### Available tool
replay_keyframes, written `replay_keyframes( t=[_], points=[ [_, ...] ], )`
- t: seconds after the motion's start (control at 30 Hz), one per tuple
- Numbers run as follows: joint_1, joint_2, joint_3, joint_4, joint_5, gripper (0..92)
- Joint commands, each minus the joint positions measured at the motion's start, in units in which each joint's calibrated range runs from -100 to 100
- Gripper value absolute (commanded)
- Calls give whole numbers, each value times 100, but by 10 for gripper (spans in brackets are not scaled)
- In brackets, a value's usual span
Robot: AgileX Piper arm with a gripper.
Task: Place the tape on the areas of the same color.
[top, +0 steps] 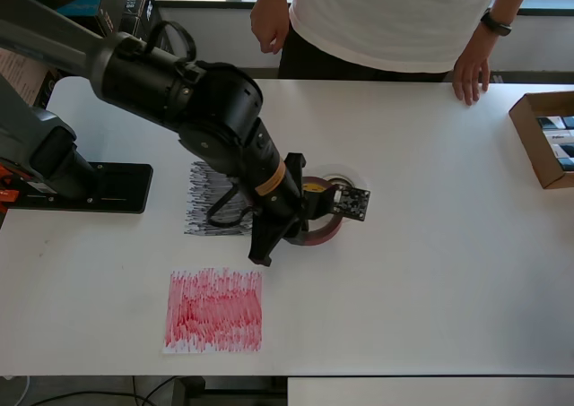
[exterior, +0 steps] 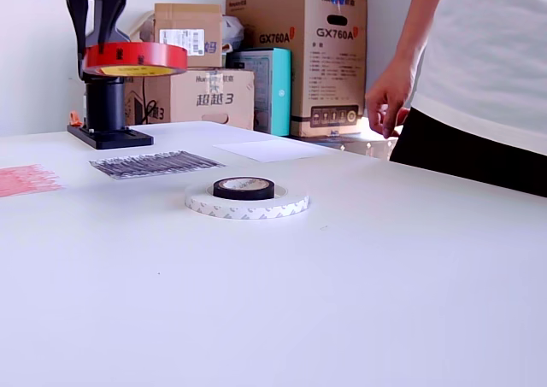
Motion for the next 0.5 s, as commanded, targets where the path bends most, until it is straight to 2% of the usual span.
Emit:
replay_keyframes(
  t=[0.0, 0.2, 0.47],
  points=[
    [-539, -1442, 1893, -256, -536, 0],
    [-1321, -1910, 2711, -562, -1298, 0],
    [-1976, -1685, 2766, -570, -1838, 0]
  ],
)
